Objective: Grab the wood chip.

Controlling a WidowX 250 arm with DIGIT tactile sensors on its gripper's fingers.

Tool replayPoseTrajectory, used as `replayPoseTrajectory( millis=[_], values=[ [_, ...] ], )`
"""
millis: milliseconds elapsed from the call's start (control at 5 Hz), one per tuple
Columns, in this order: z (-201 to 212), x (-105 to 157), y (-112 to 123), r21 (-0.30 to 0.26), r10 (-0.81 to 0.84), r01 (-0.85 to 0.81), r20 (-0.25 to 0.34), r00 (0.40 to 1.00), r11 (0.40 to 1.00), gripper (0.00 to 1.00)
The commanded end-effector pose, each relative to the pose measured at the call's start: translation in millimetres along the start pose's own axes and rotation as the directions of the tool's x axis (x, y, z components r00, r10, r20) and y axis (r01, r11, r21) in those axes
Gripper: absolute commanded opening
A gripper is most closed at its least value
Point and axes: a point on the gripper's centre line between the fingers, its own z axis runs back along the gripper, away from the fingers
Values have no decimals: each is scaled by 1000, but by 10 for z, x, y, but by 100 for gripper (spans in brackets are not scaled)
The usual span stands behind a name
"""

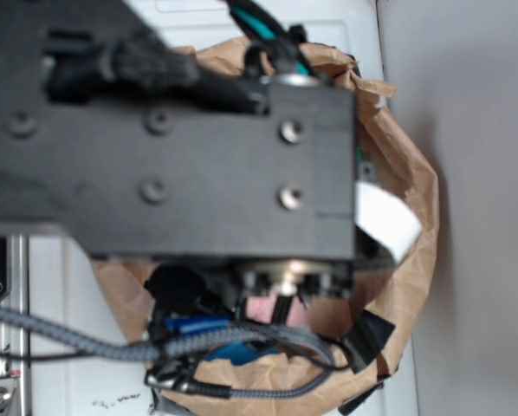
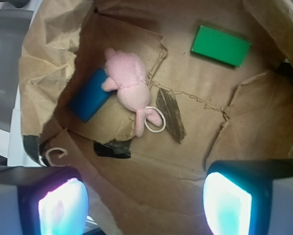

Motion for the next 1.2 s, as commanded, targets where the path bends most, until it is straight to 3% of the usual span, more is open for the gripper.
replayPoseTrajectory(
  millis=[0,400,600,1000],
  values=[
    [101,21,-18,8,5,-5,44,999,1000,100],
    [-231,181,297,11,-71,70,104,992,997,100],
    [-560,323,429,75,-90,78,163,983,994,100],
    [-775,367,539,65,-94,83,187,978,994,100]
  ],
)
